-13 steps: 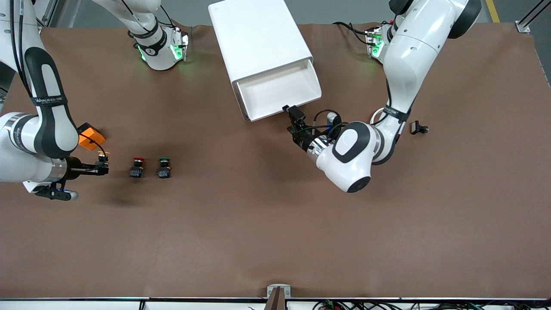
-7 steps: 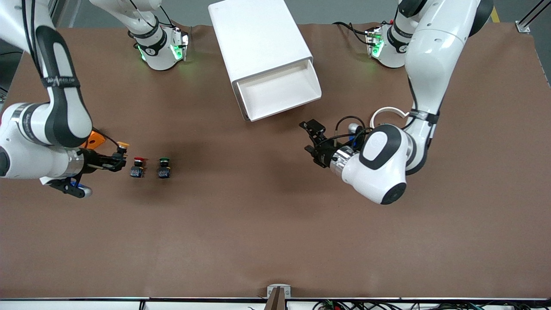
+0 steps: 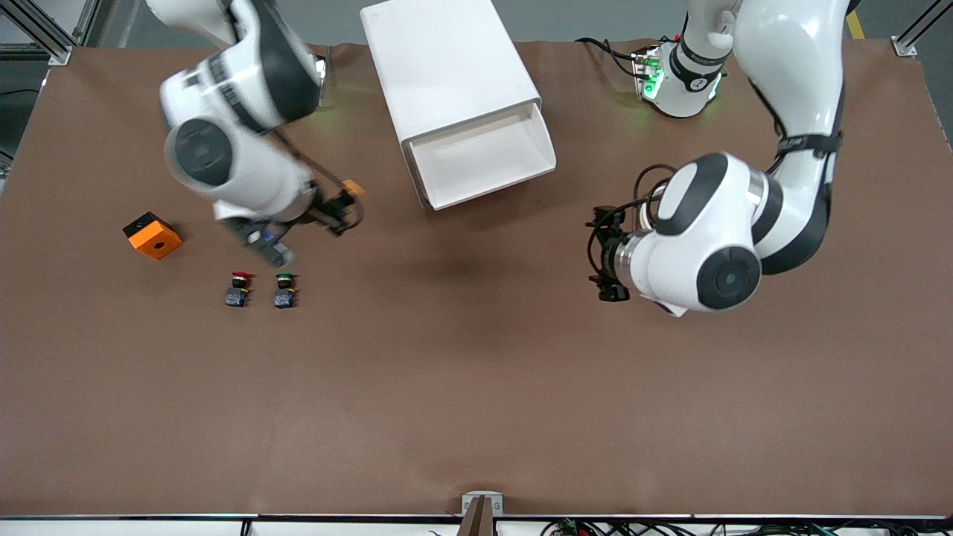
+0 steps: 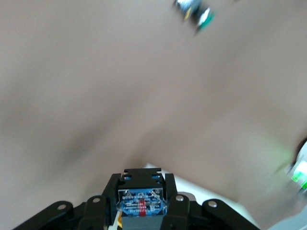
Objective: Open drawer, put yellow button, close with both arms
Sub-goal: 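Lower the button into the open drawer and open the right gripper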
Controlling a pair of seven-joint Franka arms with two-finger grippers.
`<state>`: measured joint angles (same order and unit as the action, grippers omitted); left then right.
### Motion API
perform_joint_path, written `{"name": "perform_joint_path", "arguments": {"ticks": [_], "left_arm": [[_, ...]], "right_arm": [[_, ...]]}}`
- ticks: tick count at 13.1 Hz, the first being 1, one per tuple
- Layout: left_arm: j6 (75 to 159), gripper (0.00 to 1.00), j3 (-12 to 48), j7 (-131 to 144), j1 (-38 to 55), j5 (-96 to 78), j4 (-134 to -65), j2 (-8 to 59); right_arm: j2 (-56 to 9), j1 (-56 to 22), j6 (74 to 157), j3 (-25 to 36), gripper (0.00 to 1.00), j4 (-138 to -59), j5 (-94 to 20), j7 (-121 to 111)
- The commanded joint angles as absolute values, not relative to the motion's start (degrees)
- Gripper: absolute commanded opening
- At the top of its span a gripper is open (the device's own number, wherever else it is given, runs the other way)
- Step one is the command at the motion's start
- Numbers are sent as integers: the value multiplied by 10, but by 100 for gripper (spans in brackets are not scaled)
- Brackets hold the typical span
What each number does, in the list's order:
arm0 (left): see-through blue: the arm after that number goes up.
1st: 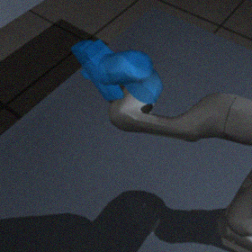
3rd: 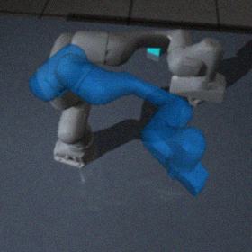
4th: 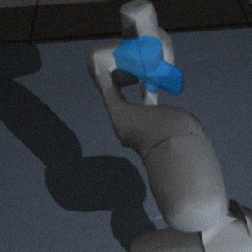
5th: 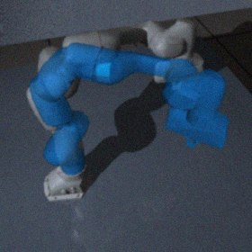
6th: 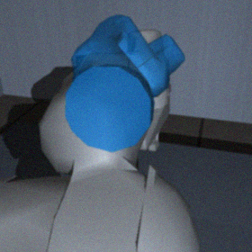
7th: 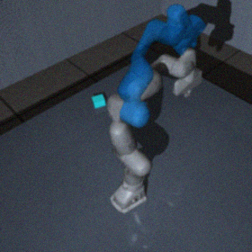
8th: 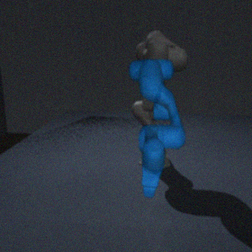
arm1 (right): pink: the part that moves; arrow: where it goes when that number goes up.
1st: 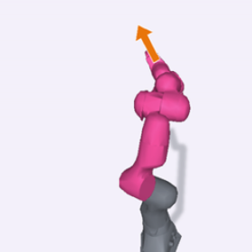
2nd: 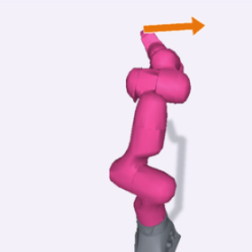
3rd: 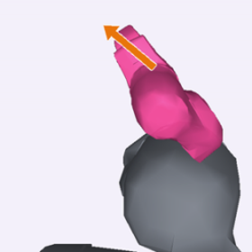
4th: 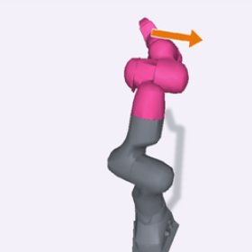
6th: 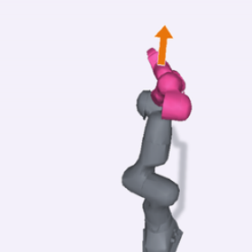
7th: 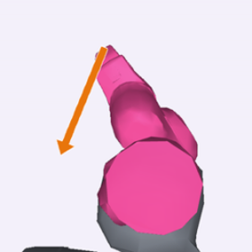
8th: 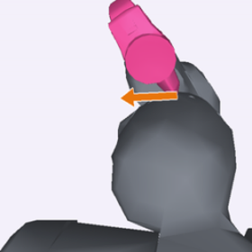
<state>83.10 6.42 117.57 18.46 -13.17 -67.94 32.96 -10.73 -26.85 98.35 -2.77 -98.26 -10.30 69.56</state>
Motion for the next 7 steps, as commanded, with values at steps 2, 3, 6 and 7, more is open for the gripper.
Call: {"name": "perform_joint_path", "arguments": {"ticks": [2,3,6,7], "left_arm": [[827,100,62,1098,190,-49,-693,280],[827,100,62,1044,186,-24,-693,277],[829,100,59,900,178,6,-701,244],[830,100,58,829,167,7,-702,243]], "right_arm": [[-116,-385,1004,-16,0,-928,-120,890],[-121,-417,1029,-15,0,-926,-119,936],[-154,-490,1110,-14,0,-925,-107,1054],[-166,-504,1127,-14,0,-925,-97,1083]]}}
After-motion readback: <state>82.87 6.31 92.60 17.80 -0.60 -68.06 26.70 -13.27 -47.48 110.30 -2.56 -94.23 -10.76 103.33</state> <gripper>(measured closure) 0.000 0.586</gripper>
